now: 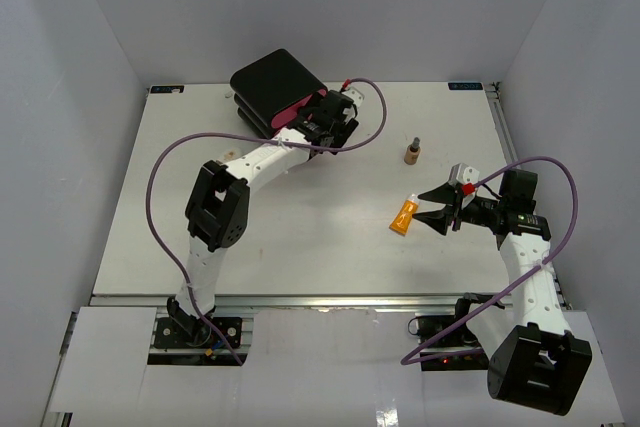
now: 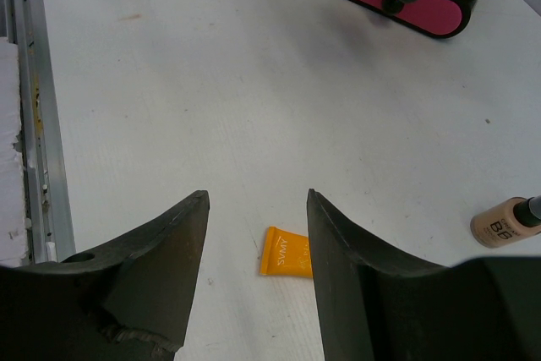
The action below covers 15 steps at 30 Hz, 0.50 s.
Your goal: Organize the makeup
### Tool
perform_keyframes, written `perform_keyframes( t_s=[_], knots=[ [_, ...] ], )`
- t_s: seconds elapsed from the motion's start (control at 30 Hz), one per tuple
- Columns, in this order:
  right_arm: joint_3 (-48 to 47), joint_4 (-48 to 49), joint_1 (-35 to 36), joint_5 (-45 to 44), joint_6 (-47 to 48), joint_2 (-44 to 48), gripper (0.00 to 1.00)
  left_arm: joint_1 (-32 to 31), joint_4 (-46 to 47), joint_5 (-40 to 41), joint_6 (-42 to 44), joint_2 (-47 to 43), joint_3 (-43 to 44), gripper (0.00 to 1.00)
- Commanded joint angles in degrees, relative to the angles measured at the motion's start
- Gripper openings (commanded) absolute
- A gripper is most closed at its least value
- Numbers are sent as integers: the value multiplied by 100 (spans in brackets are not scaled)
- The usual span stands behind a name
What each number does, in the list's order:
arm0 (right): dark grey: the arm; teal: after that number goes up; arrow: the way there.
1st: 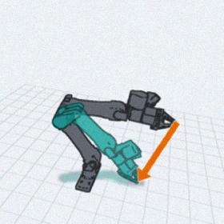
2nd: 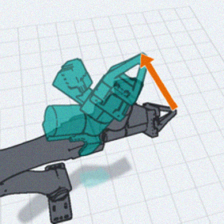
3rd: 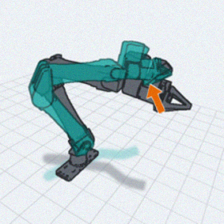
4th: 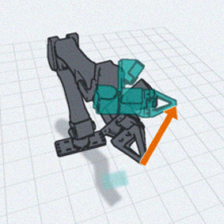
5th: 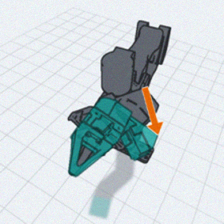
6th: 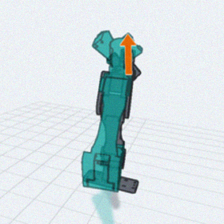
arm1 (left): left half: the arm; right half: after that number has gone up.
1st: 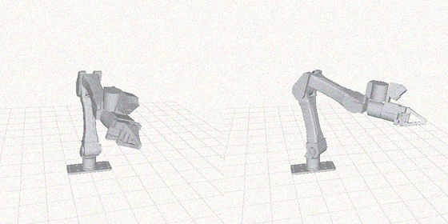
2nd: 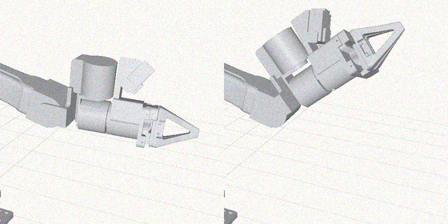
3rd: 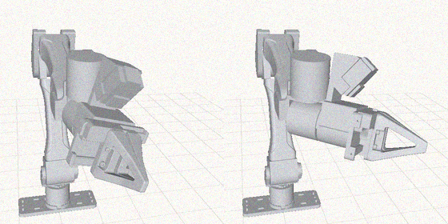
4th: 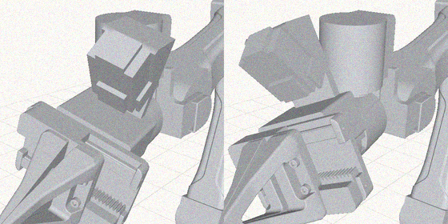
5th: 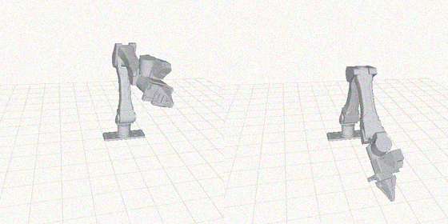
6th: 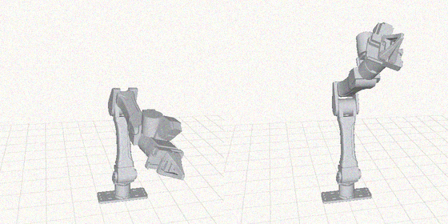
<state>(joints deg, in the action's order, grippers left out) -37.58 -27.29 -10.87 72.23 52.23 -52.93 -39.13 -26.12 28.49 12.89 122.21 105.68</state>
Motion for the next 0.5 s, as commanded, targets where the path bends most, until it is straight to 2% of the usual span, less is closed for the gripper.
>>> perform_keyframes(
  t_s=[0.0, 0.1, 0.23, 0.33, 0.47],
  knots=[
    [-21, 22, -38, 216, -8, 10, 56, -47, 157, -148, -432, -923, -425, 94],
    [-21, 22, -38, 221, -12, -7, 56, -51, 276, -158, -633, -1210, -749, 90],
    [-12, 31, -38, 221, -12, -16, 56, -51, 537, 25, -913, -1307, -1197, 70],
    [-12, 31, -38, 214, -13, -9, 56, -51, 546, 248, -1307, -1167, -1155, 50],
    [-12, 26, -46, 212, -12, -21, 56, -42, 560, 610, -2223, -1059, -1041, 38]
  ],
)
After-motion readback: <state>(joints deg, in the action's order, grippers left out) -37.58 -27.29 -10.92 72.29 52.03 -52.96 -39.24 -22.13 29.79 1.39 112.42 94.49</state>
